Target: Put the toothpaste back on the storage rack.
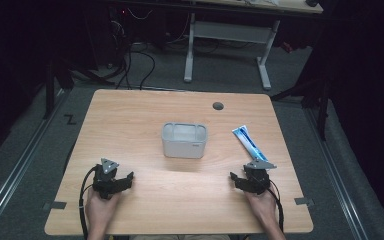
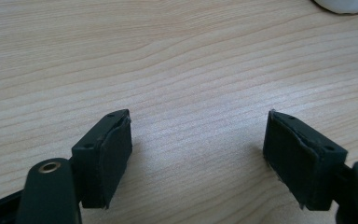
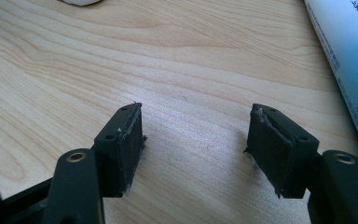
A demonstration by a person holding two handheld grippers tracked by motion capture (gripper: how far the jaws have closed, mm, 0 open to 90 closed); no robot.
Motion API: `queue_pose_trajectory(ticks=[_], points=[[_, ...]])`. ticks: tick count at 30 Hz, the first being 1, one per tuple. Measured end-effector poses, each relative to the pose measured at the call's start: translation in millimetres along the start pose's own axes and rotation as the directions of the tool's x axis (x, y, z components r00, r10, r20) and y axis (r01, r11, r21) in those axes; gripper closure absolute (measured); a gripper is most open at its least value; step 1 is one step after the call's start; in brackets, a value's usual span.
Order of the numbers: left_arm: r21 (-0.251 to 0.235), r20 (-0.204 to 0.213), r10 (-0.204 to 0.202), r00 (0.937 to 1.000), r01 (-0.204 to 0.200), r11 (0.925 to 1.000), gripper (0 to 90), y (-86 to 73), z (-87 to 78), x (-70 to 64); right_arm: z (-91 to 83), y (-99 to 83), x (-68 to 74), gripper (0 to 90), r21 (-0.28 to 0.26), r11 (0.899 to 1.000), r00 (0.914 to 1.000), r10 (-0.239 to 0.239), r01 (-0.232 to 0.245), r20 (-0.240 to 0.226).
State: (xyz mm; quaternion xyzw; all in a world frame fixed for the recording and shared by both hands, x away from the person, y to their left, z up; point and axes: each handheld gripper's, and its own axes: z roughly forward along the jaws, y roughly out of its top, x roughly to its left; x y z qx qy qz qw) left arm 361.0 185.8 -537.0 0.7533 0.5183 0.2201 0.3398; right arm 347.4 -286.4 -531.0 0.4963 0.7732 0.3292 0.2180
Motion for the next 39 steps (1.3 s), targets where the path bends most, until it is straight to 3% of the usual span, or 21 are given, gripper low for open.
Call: queue_pose_trajectory(ticks=[7, 9, 16, 24, 39], points=[[-0.001, 0.001, -0.002, 1.0000, 0.002, 1.0000, 24.1, 0.0, -0.1, 0.2, -0.6, -0.4, -0.7, 40.6, -0.005, 1.000, 0.9999, 0.005, -0.005, 0.010], [-0.001, 0.002, -0.002, 1.0000, 0.002, 1.0000, 24.1, 0.0, -0.1, 0.3, -2.1, -1.5, -0.9, 46.2, -0.010, 1.000, 0.9993, 0.018, -0.017, 0.032], [-0.002, 0.007, -0.007, 0.9999, 0.007, 1.0000, 24.1, -0.1, -0.4, 1.2, -5.7, -4.3, -0.6, 49.9, -0.021, 1.000, 0.9981, 0.012, -0.011, 0.060], [-0.002, 0.009, -0.007, 0.9999, 0.007, 1.0000, 24.1, -0.1, -0.4, 1.4, -10.7, -8.6, -0.7, 50.0, -0.025, 1.000, 0.9981, -0.017, 0.018, 0.060], [-0.002, 0.007, -0.006, 1.0000, 0.006, 1.0000, 24.1, -0.1, -0.3, 1.1, -28.0, -14.4, -10.6, 46.7, -0.072, 0.997, 0.9992, 0.004, -0.001, 0.039]])
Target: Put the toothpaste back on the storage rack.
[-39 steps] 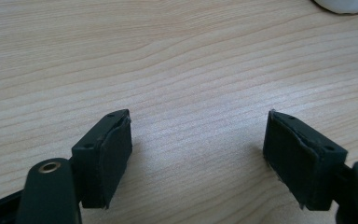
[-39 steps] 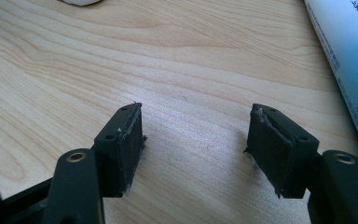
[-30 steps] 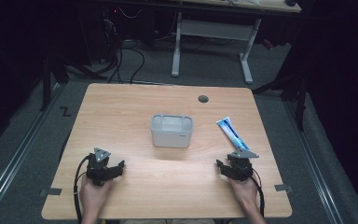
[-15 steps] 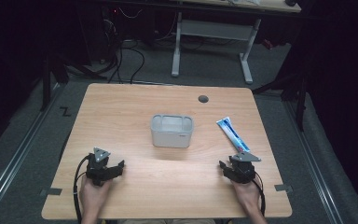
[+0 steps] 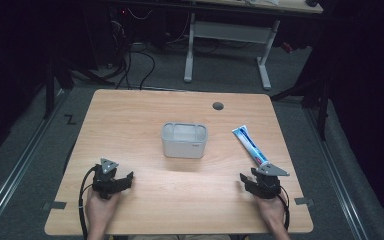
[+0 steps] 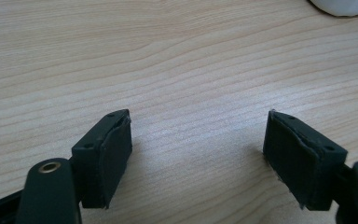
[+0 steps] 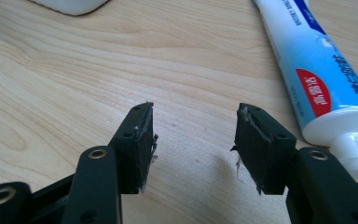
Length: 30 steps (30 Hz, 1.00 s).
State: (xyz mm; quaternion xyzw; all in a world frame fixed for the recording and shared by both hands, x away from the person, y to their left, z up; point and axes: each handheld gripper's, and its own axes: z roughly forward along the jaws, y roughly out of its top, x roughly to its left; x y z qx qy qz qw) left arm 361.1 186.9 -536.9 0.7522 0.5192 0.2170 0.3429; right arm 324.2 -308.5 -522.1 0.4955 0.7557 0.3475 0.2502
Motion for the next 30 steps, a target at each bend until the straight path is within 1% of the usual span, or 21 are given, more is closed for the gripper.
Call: queue_pose_trajectory(ticks=[6, 10, 12, 14, 18, 21, 23, 26, 30], points=[[0.001, -0.001, 0.001, 1.0000, -0.001, 1.0000, 24.1, 0.0, 0.0, -0.1, -4.6, -2.4, -4.7, 46.9, -0.022, 1.000, 0.9999, 0.012, -0.012, -0.010], [0.001, -0.002, 0.002, 1.0000, -0.002, 1.0000, 24.1, 0.0, 0.1, -0.4, -10.5, -2.6, -7.9, 46.8, -0.078, 0.997, 0.9997, 0.022, -0.023, -0.013], [0.001, -0.002, 0.001, 1.0000, -0.001, 1.0000, 24.1, 0.0, 0.1, -0.3, -13.0, -2.8, -9.5, 46.7, -0.093, 0.995, 0.9991, 0.039, -0.040, -0.015], [0.001, -0.002, 0.000, 1.0000, 0.000, 1.0000, 24.1, 0.0, 0.0, -0.3, -13.8, -2.9, -11.7, 46.7, -0.096, 0.994, 0.9986, 0.049, -0.051, -0.017], [0.001, -0.002, 0.002, 1.0000, -0.002, 1.0000, 24.1, 0.1, 0.1, -0.2, -15.2, -1.8, -15.1, 47.7, -0.088, 0.995, 0.9984, 0.054, -0.055, -0.013], [0.001, -0.002, 0.001, 1.0000, -0.001, 1.0000, 24.1, 0.1, 0.1, -0.3, -17.8, 0.3, -17.7, 48.5, -0.091, 0.994, 0.9985, 0.055, -0.055, -0.007], [0.001, -0.002, 0.001, 1.0000, -0.001, 1.0000, 24.1, 0.1, 0.0, -0.3, -19.1, 1.5, -19.9, 49.2, -0.089, 0.994, 0.9978, 0.066, -0.067, -0.008], [0.001, -0.003, 0.003, 1.0000, -0.003, 1.0000, 24.1, 0.1, 0.1, -0.3, -20.6, 3.3, -24.0, 50.4, -0.086, 0.994, 0.9975, 0.071, -0.071, -0.001], [0.001, -0.004, 0.001, 1.0000, -0.001, 1.0000, 24.1, 0.0, 0.1, -0.6, -22.8, 5.3, -30.0, 50.8, -0.091, 0.992, 0.9962, 0.087, -0.086, 0.004]])
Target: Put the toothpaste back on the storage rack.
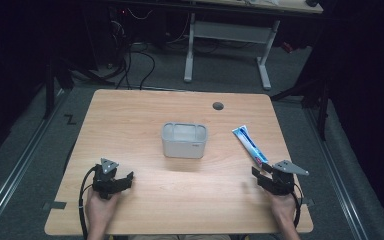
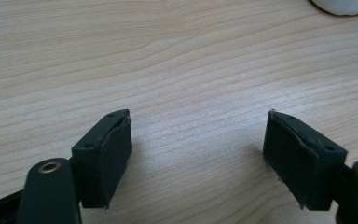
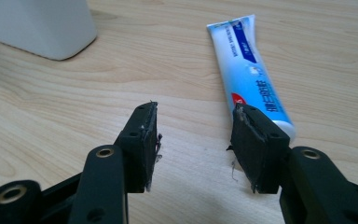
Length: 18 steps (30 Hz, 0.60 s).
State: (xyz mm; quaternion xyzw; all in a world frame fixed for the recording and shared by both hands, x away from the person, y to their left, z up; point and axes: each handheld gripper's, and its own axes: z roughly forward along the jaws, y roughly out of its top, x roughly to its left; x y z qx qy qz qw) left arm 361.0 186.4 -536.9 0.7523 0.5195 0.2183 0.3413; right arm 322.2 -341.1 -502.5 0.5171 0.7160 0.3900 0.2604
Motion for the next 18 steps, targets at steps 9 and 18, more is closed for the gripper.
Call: queue_pose_trajectory(ticks=[9, 18], points=[[0.001, -0.001, 0.003, 1.0000, -0.003, 1.0000, 24.1, 0.0, 0.1, -0.1, -1.9, 2.4, -11.2, 52.0, -0.014, 0.999, 0.9993, 0.037, -0.037, 0.006], [0.001, -0.001, 0.003, 1.0000, -0.003, 1.0000, 24.1, 0.0, 0.0, -0.1, -1.5, 10.3, -19.9, 53.1, -0.018, 0.998, 0.9985, 0.053, -0.053, 0.010]])
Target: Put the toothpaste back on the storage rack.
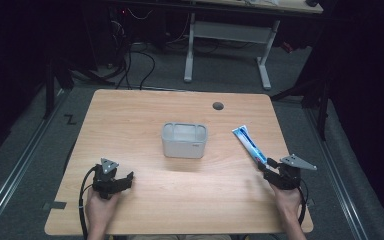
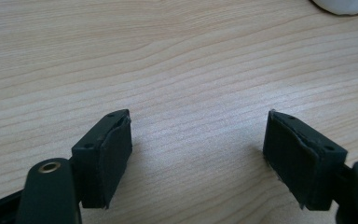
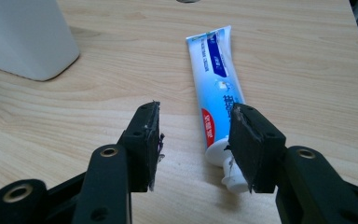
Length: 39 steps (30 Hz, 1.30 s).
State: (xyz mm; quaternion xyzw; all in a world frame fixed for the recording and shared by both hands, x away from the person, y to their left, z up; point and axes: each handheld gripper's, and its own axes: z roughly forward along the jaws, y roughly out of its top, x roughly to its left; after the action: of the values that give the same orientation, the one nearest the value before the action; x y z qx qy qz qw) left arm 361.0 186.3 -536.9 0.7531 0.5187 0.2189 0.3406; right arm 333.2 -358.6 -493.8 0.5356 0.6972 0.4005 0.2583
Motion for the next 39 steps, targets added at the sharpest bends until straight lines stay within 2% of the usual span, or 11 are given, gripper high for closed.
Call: queue_pose_trajectory(ticks=[4, 9, 13, 18, 23, 39], points=[[0.000, 0.000, 0.000, 1.0000, 0.000, 1.0000, 24.1, 0.0, 0.0, 0.0, 1.7, 3.4, -2.0, 53.8, -0.023, 1.000, 0.9997, 0.010, -0.010, -0.022], [0.000, 0.000, 0.000, 1.0000, 0.000, 1.0000, 24.1, 0.0, 0.0, 0.0, 7.1, 7.1, -3.5, 53.8, -0.011, 1.000, 0.9998, 0.012, -0.012, -0.018], [0.000, 0.000, 0.001, 1.0000, -0.001, 1.0000, 24.1, 0.0, 0.0, 0.0, 9.1, 12.9, -4.7, 53.8, -0.013, 1.000, 0.9999, -0.001, 0.001, -0.015], [0.001, -0.002, 0.004, 1.0000, -0.004, 1.0000, 24.1, 0.1, 0.1, -0.4, 10.9, 18.7, -7.3, 53.8, -0.018, 1.000, 0.9998, 0.010, -0.010, -0.016], [0.001, -0.003, 0.005, 1.0000, -0.005, 1.0000, 24.1, 0.1, 0.1, -0.4, 13.3, 26.2, -7.3, 53.5, -0.018, 1.000, 0.9998, 0.001, -0.002, -0.021], [0.002, -0.003, 0.005, 1.0000, -0.005, 1.0000, 24.0, 0.1, 0.2, -0.5, 31.1, 46.3, -5.0, 49.4, 0.042, 0.999, 0.9992, -0.033, 0.034, -0.025]])
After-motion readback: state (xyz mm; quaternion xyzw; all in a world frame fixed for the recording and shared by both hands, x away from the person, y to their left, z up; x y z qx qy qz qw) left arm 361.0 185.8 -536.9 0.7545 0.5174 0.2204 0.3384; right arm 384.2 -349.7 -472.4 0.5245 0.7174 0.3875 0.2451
